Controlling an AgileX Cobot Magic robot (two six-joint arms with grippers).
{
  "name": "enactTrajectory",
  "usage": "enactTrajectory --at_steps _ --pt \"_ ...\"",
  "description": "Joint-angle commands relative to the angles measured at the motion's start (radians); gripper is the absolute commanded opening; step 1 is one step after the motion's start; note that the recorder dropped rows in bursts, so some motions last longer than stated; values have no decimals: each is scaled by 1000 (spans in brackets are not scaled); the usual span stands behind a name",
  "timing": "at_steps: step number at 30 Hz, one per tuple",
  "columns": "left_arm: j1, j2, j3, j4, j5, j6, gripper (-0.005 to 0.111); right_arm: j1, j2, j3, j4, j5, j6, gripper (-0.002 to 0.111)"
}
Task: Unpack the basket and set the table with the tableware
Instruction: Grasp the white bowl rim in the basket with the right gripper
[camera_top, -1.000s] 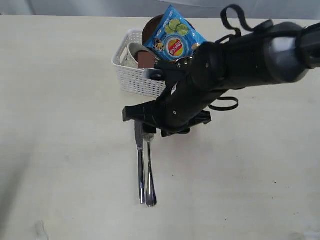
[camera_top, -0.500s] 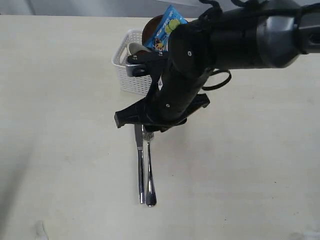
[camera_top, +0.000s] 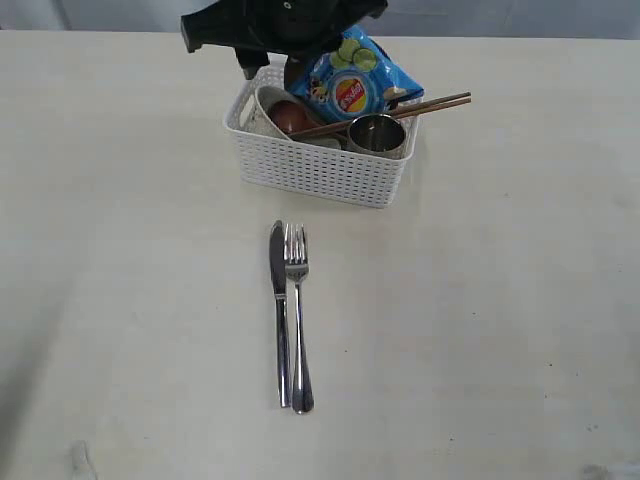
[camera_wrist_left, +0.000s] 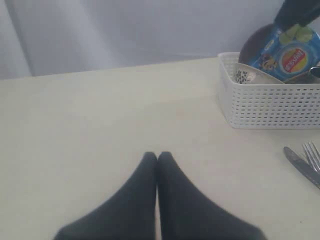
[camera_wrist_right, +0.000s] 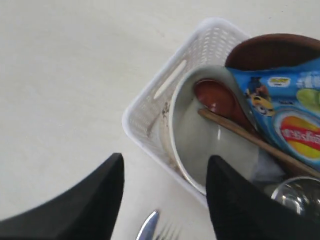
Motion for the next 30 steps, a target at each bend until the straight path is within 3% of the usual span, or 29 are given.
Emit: enactTrajectory --at_steps 1,8,17,19,26,30 --pt "2 -3 2 0 -4 -2 0 -49 116 -116 94 57 -75 50" --pt "2 -3 2 0 -4 -2 0 -90 240 -203 230 81 -172 50" --pt "2 -3 2 0 -4 -2 0 -94 316 -208 209 28 -205 49" --pt "2 -3 2 0 -4 -2 0 -94 322 -208 209 22 -205 44" --pt "2 -3 2 0 -4 -2 0 -94 324 -208 211 26 -298 0" --pt "2 -3 2 0 -4 -2 0 -94 318 -208 218 26 -300 0"
